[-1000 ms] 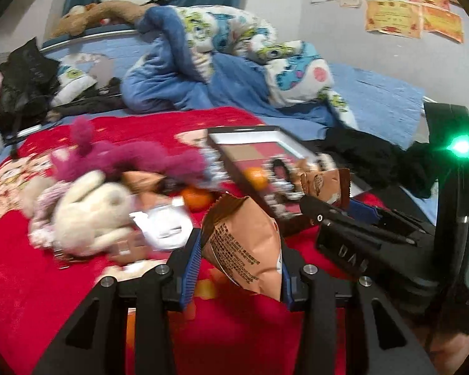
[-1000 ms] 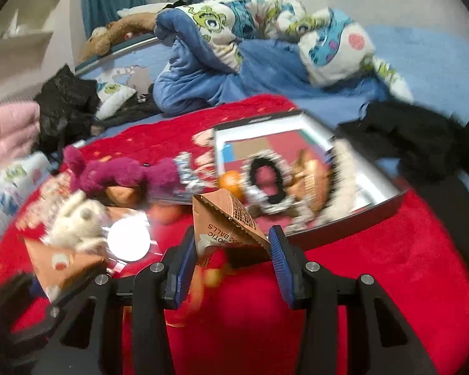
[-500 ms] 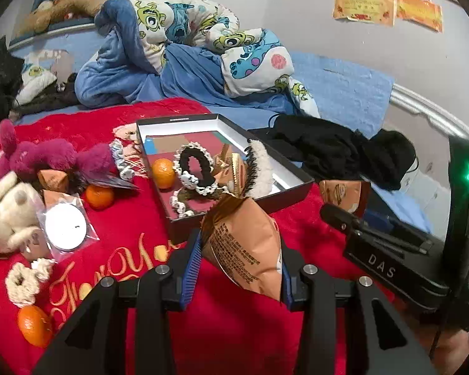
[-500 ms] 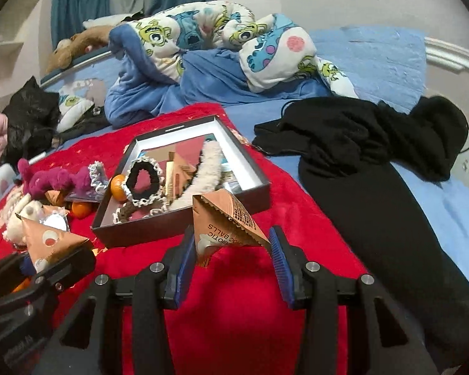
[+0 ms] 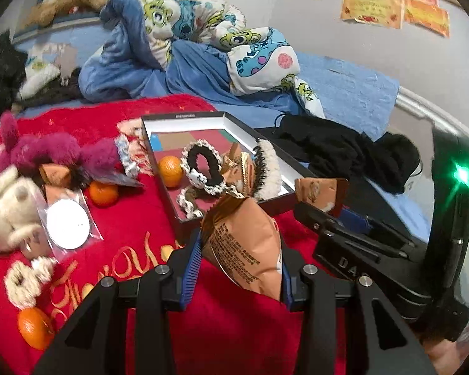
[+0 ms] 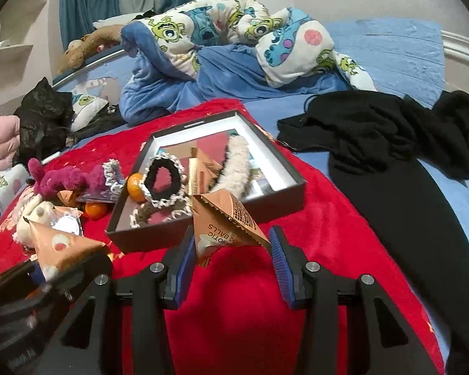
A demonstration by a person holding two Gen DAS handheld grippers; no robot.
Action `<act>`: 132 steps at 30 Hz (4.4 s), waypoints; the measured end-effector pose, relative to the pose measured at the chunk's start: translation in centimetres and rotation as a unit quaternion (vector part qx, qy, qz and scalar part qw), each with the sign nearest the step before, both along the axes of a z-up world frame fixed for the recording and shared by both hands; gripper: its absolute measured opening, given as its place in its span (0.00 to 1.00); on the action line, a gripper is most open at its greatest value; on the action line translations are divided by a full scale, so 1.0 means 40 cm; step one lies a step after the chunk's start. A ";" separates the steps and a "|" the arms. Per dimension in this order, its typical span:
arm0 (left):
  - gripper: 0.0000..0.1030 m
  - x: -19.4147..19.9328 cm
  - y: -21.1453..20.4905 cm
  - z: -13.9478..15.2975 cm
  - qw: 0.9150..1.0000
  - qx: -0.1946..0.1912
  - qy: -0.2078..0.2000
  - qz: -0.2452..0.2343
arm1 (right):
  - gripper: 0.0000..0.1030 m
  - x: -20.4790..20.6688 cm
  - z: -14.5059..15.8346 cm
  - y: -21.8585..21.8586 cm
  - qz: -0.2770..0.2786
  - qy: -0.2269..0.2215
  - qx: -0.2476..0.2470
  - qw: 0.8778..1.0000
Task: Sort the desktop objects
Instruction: 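Lift and carry both snack packets over the black box, then open left tool to drop its packet while right tool releases its packet into the box, then lift both open tools up and away from the box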
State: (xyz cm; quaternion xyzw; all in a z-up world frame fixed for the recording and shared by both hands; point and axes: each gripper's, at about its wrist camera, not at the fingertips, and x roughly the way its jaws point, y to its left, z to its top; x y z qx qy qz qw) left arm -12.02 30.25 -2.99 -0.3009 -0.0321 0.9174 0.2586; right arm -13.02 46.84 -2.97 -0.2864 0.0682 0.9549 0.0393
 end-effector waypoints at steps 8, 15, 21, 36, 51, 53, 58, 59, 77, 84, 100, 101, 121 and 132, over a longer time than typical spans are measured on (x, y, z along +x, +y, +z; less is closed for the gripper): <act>0.42 -0.050 -0.007 -0.004 1.000 -0.006 0.008 0.004 | 0.43 -0.049 0.008 -0.007 -0.001 0.010 -0.014 1.000; 0.42 -0.109 0.012 -0.012 1.000 -0.012 0.014 0.010 | 0.43 -0.112 0.010 0.012 -0.014 0.014 -0.022 1.000; 0.42 -0.180 0.030 -0.027 1.000 -0.008 0.009 0.028 | 0.43 -0.171 0.009 0.014 -0.034 -0.002 0.010 0.999; 0.42 -0.313 0.086 -0.054 1.000 0.016 0.002 0.005 | 0.43 -0.294 -0.026 0.086 -0.042 -0.005 -0.032 0.999; 0.42 -0.289 0.089 -0.060 0.999 0.000 0.038 0.030 | 0.43 -0.284 -0.034 0.070 -0.052 0.003 -0.014 0.999; 0.42 -0.291 0.088 -0.062 0.999 -0.004 0.036 0.034 | 0.43 -0.269 -0.030 0.064 -0.052 0.015 -0.010 0.998; 0.42 -0.288 0.078 -0.060 0.999 -0.002 0.036 0.038 | 0.43 -0.235 -0.017 0.079 -0.066 0.044 -0.020 0.997; 0.42 -0.285 0.078 -0.060 0.999 -0.002 0.038 0.038 | 0.43 -0.238 -0.022 0.080 -0.066 0.035 -0.020 0.997; 0.42 -0.274 0.083 -0.058 0.998 -0.012 0.043 0.036 | 0.48 -0.242 -0.029 0.055 -0.055 0.020 0.004 0.998; 0.59 -0.278 0.057 -0.060 0.998 0.014 0.033 0.046 | 0.68 -0.237 -0.027 0.066 -0.053 0.028 -0.018 0.998; 1.00 -0.274 -0.017 -0.056 0.994 0.076 0.022 0.077 | 0.97 -0.189 -0.013 0.104 -0.019 0.084 -0.086 0.993; 1.00 -0.274 -0.017 -0.056 0.994 0.077 0.022 0.077 | 0.97 -0.188 -0.013 0.105 -0.019 0.084 -0.087 0.992; 1.00 -0.239 -0.061 -0.048 0.990 0.045 -0.013 0.131 | 1.00 -0.082 0.040 0.070 -0.065 0.124 -0.042 0.989; 1.00 -0.016 -0.079 0.100 0.981 -0.101 0.097 0.133 | 1.00 0.005 0.157 -0.071 -0.054 0.130 0.035 0.989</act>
